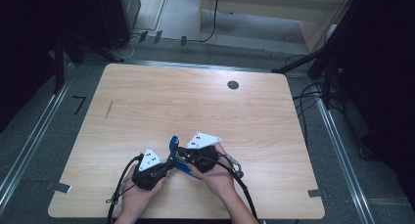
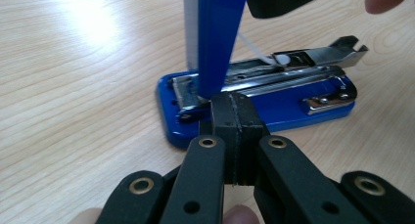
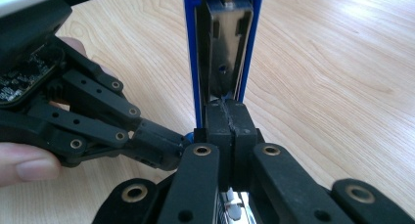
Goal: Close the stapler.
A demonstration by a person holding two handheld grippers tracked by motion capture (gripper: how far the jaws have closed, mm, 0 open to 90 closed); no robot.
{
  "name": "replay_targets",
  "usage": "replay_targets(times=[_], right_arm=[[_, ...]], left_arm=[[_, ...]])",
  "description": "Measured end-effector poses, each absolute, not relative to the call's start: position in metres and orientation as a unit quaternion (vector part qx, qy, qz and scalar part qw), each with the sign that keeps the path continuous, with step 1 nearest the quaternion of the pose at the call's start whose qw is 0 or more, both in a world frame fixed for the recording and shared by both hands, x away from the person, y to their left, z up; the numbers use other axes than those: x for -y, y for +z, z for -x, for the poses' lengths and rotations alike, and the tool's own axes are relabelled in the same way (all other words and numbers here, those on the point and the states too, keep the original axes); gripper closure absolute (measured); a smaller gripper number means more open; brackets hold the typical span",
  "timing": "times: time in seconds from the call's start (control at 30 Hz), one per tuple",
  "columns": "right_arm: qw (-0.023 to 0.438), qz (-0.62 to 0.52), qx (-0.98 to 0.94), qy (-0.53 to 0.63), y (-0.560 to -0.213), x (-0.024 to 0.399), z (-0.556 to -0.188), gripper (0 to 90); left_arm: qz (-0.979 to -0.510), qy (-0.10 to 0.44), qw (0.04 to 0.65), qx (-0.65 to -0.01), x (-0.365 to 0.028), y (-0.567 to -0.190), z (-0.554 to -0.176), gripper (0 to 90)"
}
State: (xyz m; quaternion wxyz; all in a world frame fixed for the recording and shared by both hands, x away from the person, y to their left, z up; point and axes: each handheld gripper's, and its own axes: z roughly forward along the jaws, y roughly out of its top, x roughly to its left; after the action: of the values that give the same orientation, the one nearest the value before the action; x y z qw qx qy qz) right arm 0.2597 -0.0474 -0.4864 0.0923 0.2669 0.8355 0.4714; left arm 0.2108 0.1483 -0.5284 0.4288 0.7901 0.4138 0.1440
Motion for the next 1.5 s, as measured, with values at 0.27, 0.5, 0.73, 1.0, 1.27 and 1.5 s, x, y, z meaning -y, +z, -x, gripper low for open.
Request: replay_targets(times=[0.27, 0.5, 0.73, 1.0, 1.27, 1.5], right_arm=[[0.095, -0.273, -0.826, 0.483, -0.486, 0.056, -0.257, 90.0], [0.094, -0.275, -0.823, 0.488, -0.484, 0.056, -0.257, 90.0], [0.098, -0.277, -0.818, 0.494, -0.478, 0.059, -0.258, 90.0], [0.107, -0.282, -0.81, 0.503, -0.464, 0.06, -0.262, 90.0], [0.114, -0.283, -0.805, 0.508, -0.449, 0.059, -0.266, 90.0], [0.119, -0.277, -0.802, 0.517, -0.435, 0.053, -0.268, 90.0]], left_arm=[[-0.794, 0.14, 0.433, -0.402, -0.141, -0.528, -0.209, 90.0], [-0.794, 0.143, 0.437, -0.398, -0.134, -0.529, -0.206, 90.0], [-0.799, 0.146, 0.435, -0.389, -0.127, -0.531, -0.205, 90.0], [-0.799, 0.148, 0.433, -0.391, -0.123, -0.532, -0.206, 90.0], [-0.812, 0.157, 0.412, -0.383, -0.117, -0.533, -0.206, 90.0], [-0.812, 0.157, 0.412, -0.382, -0.117, -0.533, -0.207, 90.0]])
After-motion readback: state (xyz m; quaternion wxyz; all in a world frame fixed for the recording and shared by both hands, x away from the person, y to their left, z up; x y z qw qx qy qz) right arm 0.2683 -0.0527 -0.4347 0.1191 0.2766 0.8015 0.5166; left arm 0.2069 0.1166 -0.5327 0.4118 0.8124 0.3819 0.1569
